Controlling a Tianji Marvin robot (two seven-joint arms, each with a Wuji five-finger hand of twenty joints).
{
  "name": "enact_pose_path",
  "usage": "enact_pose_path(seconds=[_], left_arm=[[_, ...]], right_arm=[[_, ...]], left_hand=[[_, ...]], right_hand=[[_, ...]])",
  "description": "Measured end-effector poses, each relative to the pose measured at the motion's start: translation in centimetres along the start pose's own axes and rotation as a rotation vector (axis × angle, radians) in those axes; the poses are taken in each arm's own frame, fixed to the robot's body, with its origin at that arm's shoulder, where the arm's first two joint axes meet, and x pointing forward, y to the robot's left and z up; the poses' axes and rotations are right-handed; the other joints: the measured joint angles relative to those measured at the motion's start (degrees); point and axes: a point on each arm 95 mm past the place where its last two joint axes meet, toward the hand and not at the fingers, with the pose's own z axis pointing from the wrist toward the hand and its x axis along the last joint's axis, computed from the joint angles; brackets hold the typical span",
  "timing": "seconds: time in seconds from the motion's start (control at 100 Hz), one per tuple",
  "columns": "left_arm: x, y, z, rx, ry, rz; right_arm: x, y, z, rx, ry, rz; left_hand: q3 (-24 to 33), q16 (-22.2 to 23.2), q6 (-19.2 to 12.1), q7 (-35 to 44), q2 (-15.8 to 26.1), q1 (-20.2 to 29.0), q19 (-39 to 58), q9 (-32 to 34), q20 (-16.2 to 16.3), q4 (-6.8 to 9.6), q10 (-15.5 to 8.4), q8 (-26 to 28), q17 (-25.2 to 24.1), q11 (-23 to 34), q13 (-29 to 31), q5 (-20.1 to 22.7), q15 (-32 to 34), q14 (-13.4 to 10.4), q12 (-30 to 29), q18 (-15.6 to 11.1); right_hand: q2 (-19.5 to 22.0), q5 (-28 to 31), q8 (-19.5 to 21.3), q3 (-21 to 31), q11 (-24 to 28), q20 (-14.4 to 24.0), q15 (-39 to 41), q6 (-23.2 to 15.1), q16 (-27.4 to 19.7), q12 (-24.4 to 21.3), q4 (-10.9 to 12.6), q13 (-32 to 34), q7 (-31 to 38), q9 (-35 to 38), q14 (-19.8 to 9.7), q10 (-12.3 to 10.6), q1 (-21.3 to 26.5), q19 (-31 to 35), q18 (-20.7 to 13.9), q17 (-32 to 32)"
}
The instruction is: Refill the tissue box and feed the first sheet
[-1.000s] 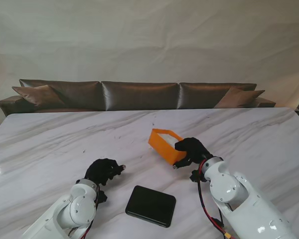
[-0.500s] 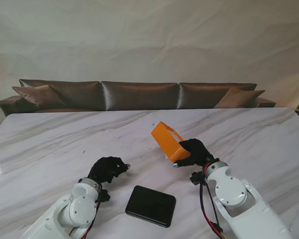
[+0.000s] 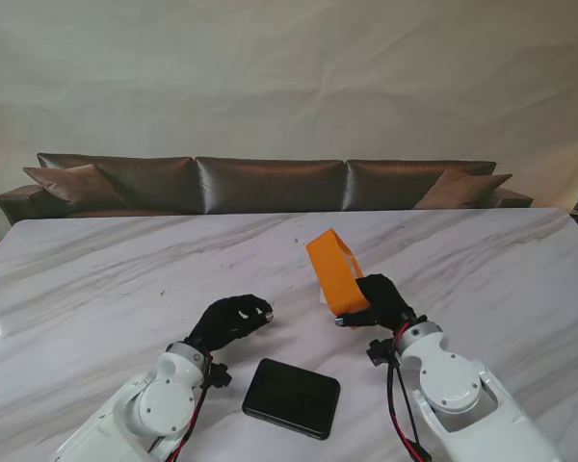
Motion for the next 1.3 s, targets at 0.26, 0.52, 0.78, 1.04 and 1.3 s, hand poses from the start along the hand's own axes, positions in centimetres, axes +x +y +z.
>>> enact_pose_path(seconds=[0.26, 0.52, 0.78, 1.04, 1.3], left_arm=[[0.9, 1.2, 2.5, -0.072, 0.045, -0.116], [1.9, 1.9, 4.2, -0.106, 0.108, -0.179], [2.3, 2.6, 5.2, -0.120, 0.119, -0.149], [2.2, 3.0, 5.7, -0.110, 0.132, -0.165], [2.4, 3.4, 5.8, -0.123, 0.155, -0.173]], right_arm=[[-0.3, -1.2, -0.8, 0.012, 0.030, -0.001], [-0.4, -2.2, -1.5, 0.033, 0.049, 0.013], [-0.2, -2.8, -1.7, 0.045, 0.068, 0.019], [-0.1, -3.3, -1.6, 0.059, 0.086, 0.022], [-0.4, -3.7, -1.2, 0.076, 0.080, 0.011]], left_hand=[[-2.2, 1.0, 3.4, -4.4, 1.3, 0.3, 0.0, -2.0, 2.0, 0.00, 1.4, -3.5, -2.3, -0.2, -0.6, -0.6, 0.9, 0.6, -0.5, 0.4], [-0.9, 2.9, 3.4, -5.4, 0.6, 1.5, 0.0, -2.0, 2.9, 0.00, 1.5, -4.1, -2.6, -0.5, -0.6, -1.1, 4.0, 0.6, -0.5, 0.4], [3.4, 3.9, 3.4, -3.4, -0.6, 2.0, -0.1, -1.8, 3.5, 0.00, 1.5, -4.1, -2.5, 0.4, -0.5, -0.1, 6.5, 0.6, 0.0, 0.4], [5.6, 4.3, 3.3, -0.4, -1.2, 2.0, -0.6, 2.1, 3.5, 0.00, 1.5, -3.3, -0.6, 2.3, 1.5, 4.0, 7.8, 0.5, 0.9, 0.4], [11.7, 4.4, 1.3, 4.8, -6.9, 4.3, -0.1, 5.8, 3.0, -1.41, 1.5, -2.7, 1.5, 4.3, 4.2, 6.9, 9.3, 0.0, 2.6, 0.4]], right_hand=[[0.2, 0.0, 0.1, 0.0, 0.1, 0.0, 0.3, 0.0, 0.6, 0.0, 0.4, 0.0, 0.0, 0.2, 0.1, 0.1, 0.6, 0.1, 0.0, 0.0], [0.3, 0.5, 0.2, 0.0, 0.6, 0.0, 0.9, 0.0, 1.2, 0.0, 0.7, 0.0, 0.1, 0.7, 0.2, 0.3, 0.7, 0.5, 0.0, 0.0], [1.1, 0.5, 0.5, 0.0, 0.6, 0.0, 1.4, 0.0, 1.4, 0.0, 0.7, 0.0, 0.2, 1.0, 0.3, 0.4, 0.7, 0.6, 0.0, 0.0], [1.2, 0.5, 0.6, 0.0, 0.6, 0.1, 1.5, 0.1, 1.9, 0.0, 0.7, 0.0, 0.2, 1.0, 0.5, 0.5, 1.2, 0.7, 0.0, -0.1], [1.7, 0.6, 0.8, 0.1, 0.6, 0.4, 1.7, 0.5, 2.0, 0.0, 0.7, 0.0, 0.2, 1.2, 0.7, 0.6, 1.3, 0.7, 0.0, -0.3]])
